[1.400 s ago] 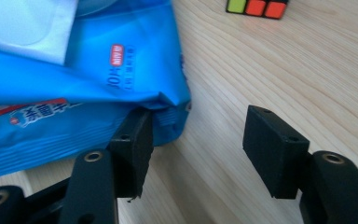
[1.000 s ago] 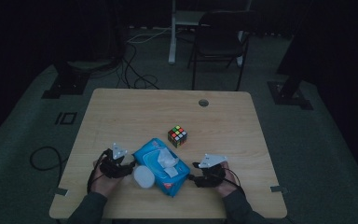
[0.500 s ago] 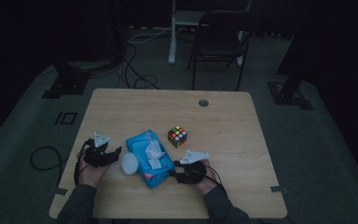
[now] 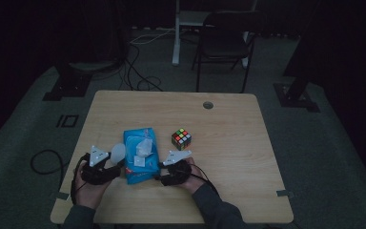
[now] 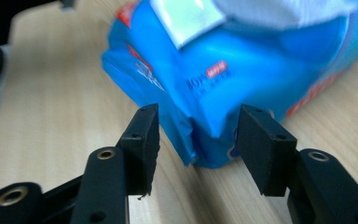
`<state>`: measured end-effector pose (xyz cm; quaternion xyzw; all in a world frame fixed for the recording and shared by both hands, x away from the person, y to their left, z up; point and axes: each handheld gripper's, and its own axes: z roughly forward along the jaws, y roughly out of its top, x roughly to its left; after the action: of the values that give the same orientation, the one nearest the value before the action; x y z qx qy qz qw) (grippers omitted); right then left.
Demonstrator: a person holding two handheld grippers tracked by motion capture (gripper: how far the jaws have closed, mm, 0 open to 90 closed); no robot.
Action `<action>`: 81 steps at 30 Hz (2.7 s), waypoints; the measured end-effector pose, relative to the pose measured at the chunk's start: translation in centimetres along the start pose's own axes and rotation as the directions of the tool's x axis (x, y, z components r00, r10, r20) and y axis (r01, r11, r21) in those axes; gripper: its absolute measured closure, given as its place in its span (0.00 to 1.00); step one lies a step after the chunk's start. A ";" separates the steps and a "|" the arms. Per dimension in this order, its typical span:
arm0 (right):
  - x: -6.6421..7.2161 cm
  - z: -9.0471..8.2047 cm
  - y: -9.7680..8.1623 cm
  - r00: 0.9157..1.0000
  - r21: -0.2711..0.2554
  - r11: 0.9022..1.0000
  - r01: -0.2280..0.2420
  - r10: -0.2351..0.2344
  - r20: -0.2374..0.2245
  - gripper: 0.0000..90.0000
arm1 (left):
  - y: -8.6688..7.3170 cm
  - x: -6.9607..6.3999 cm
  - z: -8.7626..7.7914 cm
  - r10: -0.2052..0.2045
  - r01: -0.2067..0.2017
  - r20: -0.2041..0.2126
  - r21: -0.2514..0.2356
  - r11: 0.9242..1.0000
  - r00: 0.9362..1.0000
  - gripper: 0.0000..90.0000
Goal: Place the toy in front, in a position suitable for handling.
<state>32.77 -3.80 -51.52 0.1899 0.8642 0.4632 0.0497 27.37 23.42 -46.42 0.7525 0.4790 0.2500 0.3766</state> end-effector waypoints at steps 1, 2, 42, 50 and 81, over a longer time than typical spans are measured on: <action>-0.2 -0.5 0.0 1.000 -0.019 1.000 -0.008 0.008 0.002 0.53 | -0.1 -0.4 0.0 0.006 -0.006 0.011 -0.004 1.000 1.000 0.46; -0.5 -1.2 0.0 1.000 -0.037 0.999 -0.015 0.016 0.017 0.52 | -0.1 -0.9 0.0 0.013 -0.013 0.021 -0.005 1.000 1.000 0.46; -9.5 -3.7 -0.1 0.896 -0.038 0.988 -0.149 0.151 0.418 0.17 | -1.1 -2.9 4.5 0.150 -0.150 -0.009 0.042 0.988 0.989 0.65; -10.8 -1.9 -0.1 0.891 0.017 0.987 -0.157 0.134 0.433 0.22 | -0.9 -1.2 4.9 0.123 -0.121 -0.058 0.041 0.992 0.991 0.58; -9.4 -4.6 -0.8 0.910 0.028 0.996 -0.087 0.068 0.408 0.38 | -1.6 2.7 4.3 0.050 -0.045 -0.138 0.036 0.998 0.989 0.59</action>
<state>40.03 -11.34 -50.41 0.3172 0.8370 0.3955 0.2058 30.80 24.89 -50.19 0.7505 0.4900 0.3027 0.3240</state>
